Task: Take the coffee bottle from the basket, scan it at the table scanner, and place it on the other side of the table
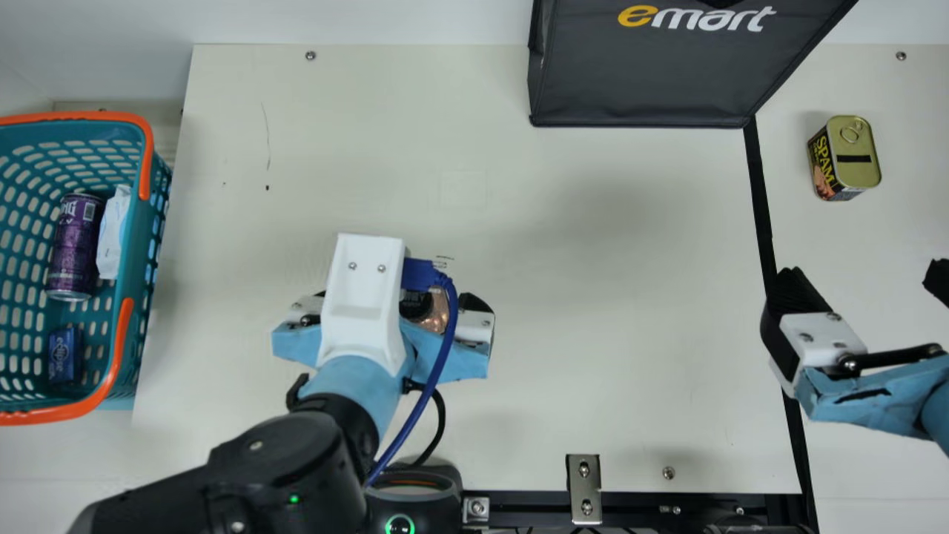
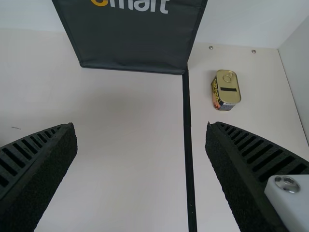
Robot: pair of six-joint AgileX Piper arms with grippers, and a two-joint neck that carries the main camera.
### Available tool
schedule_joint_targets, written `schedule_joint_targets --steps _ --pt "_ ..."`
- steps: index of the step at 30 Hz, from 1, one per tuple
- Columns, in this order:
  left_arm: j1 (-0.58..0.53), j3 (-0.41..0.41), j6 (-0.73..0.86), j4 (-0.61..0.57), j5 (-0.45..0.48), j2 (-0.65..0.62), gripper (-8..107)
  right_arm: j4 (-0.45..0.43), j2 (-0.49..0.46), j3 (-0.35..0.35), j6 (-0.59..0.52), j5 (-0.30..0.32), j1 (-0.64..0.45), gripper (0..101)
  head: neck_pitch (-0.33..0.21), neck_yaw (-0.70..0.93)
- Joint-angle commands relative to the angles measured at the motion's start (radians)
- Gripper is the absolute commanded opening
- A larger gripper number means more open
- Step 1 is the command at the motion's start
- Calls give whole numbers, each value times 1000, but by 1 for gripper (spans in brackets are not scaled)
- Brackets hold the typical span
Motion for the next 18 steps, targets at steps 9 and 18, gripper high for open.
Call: schedule_joint_targets --steps 9,18 --pt "-23 44 -119 75 -16 42 90 0 0 0 0 0 0 95 -29 2" --pt "-24 61 -144 86 -27 61 63 0 0 0 0 0 0 95 -29 2"
